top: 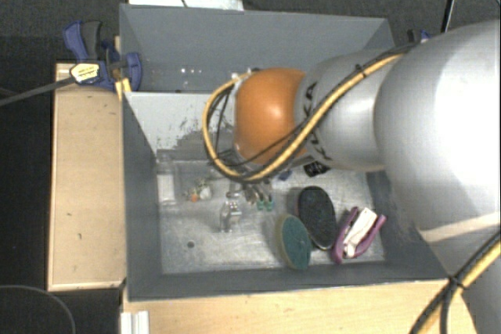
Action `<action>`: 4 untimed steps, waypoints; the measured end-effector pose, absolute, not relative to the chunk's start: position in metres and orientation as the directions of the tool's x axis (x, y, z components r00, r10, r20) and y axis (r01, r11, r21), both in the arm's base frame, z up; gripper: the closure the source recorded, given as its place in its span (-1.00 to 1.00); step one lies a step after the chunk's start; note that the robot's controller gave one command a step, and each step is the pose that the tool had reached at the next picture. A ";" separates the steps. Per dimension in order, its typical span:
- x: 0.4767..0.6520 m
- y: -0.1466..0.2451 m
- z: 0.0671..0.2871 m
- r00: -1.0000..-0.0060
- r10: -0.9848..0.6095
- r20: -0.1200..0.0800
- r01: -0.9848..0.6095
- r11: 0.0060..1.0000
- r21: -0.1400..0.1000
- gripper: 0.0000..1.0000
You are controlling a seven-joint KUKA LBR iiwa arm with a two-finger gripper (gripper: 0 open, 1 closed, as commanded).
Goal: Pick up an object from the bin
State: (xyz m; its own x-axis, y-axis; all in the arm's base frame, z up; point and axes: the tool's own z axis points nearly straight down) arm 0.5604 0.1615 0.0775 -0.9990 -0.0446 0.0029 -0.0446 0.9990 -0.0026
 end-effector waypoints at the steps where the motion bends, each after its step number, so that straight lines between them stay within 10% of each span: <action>1: 0.528 0.192 0.146 -0.998 -0.063 -0.007 -0.063 0.998 0.004 -1.00; 2: 0.542 0.152 0.086 -1.000 0.031 0.002 0.031 1.000 -0.002 -1.00; 3: 0.578 0.182 0.094 -1.000 0.015 -0.007 0.015 1.000 0.003 -1.00; 4: 0.577 0.180 0.093 -1.000 0.022 -0.003 0.022 1.000 0.002 1.00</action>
Offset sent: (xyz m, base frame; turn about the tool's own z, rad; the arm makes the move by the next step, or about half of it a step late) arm -0.0328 0.0277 0.0641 -0.0141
